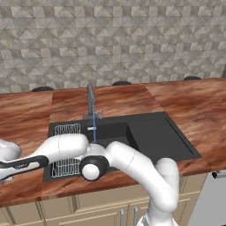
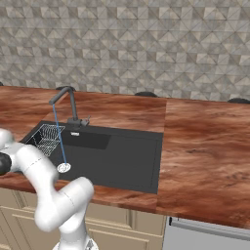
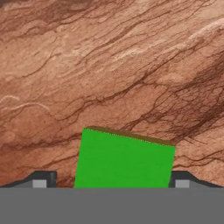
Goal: Soak the sponge with water for a few seconds and then drop it inside the sink.
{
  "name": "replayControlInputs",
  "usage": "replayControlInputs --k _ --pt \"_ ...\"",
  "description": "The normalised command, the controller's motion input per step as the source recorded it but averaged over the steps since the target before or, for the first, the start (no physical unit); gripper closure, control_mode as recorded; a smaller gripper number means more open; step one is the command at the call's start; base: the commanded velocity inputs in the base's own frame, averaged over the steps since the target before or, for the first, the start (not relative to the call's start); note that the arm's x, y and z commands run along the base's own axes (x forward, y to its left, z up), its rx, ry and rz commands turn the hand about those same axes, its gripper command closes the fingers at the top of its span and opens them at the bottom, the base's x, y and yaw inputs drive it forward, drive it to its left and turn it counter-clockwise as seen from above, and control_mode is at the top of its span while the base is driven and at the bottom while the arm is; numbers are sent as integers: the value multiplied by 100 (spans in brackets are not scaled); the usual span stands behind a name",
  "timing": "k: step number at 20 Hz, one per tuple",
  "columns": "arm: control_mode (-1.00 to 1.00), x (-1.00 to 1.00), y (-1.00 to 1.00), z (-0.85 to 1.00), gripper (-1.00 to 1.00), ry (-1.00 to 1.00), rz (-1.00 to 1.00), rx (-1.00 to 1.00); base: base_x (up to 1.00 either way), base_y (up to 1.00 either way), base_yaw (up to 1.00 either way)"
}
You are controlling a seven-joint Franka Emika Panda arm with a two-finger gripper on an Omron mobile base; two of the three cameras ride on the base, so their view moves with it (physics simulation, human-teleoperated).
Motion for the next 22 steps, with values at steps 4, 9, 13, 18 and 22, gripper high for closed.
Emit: replayControlInputs --k 4,9,13,18,22 --pt "-100 -28 -4 -78 -100 6 0 -14 0 0 0" --pt "-100 -18 -4 -68 -100 9 0 -14 0 0 0" --pt "-100 -7 -12 -62 -100 14 0 -10 0 0 0" --pt "-100 0 -6 -34 -100 17 0 -2 0 0 0" --pt "-100 0 0 0 100 3 0 0 0 0 0"
